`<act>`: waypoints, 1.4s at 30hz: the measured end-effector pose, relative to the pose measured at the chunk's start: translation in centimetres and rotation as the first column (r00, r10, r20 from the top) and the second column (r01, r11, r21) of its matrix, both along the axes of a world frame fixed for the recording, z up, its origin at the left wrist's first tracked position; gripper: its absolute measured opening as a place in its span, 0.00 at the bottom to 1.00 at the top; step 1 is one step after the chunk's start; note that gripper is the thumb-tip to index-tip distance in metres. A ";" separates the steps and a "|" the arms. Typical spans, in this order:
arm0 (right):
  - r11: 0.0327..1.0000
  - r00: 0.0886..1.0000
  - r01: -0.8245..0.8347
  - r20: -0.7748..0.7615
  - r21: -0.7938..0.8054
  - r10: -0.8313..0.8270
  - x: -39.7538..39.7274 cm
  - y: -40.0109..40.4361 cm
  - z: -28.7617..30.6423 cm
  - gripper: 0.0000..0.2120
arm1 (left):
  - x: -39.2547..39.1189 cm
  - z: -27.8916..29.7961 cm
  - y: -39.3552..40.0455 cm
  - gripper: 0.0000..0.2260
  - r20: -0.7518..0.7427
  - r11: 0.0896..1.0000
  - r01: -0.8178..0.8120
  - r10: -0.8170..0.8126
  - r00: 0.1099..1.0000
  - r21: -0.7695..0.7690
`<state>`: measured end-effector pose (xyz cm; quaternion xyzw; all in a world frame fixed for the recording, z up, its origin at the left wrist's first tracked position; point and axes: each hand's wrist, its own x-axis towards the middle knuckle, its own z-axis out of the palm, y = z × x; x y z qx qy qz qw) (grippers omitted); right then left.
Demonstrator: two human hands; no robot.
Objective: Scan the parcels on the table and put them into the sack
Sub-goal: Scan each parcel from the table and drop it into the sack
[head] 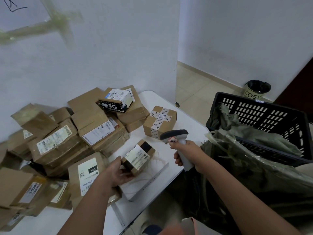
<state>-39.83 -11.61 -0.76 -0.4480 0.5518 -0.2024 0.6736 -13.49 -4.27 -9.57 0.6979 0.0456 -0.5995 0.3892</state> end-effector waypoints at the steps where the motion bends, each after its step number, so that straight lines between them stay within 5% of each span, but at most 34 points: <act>1: 1.000 1.000 -0.001 0.001 0.002 0.001 0.0 0.0 -0.1 0.12 | -0.1 -0.1 -0.1 0.21 0.064 1.000 0.015 -0.016 0.998 0.014; 3: 1.000 1.000 0.006 0.002 0.011 -0.006 0.2 0.1 -0.2 0.12 | 0.1 -0.5 -0.6 0.24 0.346 0.990 0.124 -0.141 0.927 0.073; 6: 1.000 1.000 0.015 0.004 0.023 -0.015 0.5 0.1 -0.4 0.12 | 0.4 -1.7 -1.2 0.33 0.679 0.853 0.424 -0.506 0.531 0.304; 14: 0.999 1.000 -0.003 -0.015 0.032 0.004 0.8 0.2 -0.7 0.14 | 0.3 -2.8 0.2 0.53 0.658 0.495 0.765 -0.742 0.126 0.412; 16: 1.000 1.000 -0.015 -0.023 0.023 0.015 0.7 0.2 -0.6 0.15 | 0.4 -2.5 0.3 0.52 0.711 0.530 0.775 -0.687 0.154 0.344; 20: 0.999 0.998 -0.043 -0.039 -0.012 0.043 0.6 0.1 -0.1 0.14 | 1.0 -1.4 0.0 0.45 0.730 0.702 0.708 -0.520 0.443 0.071; 24: 0.991 0.991 -0.125 -0.058 -0.042 0.122 0.6 0.0 1.4 0.13 | 0.6 0.1 -0.2 0.30 0.653 0.727 0.668 -0.430 0.624 -0.160; 29: 0.976 0.977 -0.208 -0.069 -0.062 0.204 0.6 0.1 3.3 0.12 | -0.2 1.4 -0.1 0.18 0.624 0.720 0.645 -0.388 0.679 -0.254; 38: 0.984 0.984 -0.176 -0.041 -0.017 0.175 0.5 0.7 4.8 0.11 | -0.2 1.4 0.1 0.30 0.575 0.738 0.590 -0.339 0.745 -0.328; 42: 0.989 0.989 -0.148 -0.024 0.007 0.148 0.3 0.8 5.0 0.12 | -0.6 1.4 0.1 0.23 0.519 0.752 0.552 -0.330 0.788 -0.359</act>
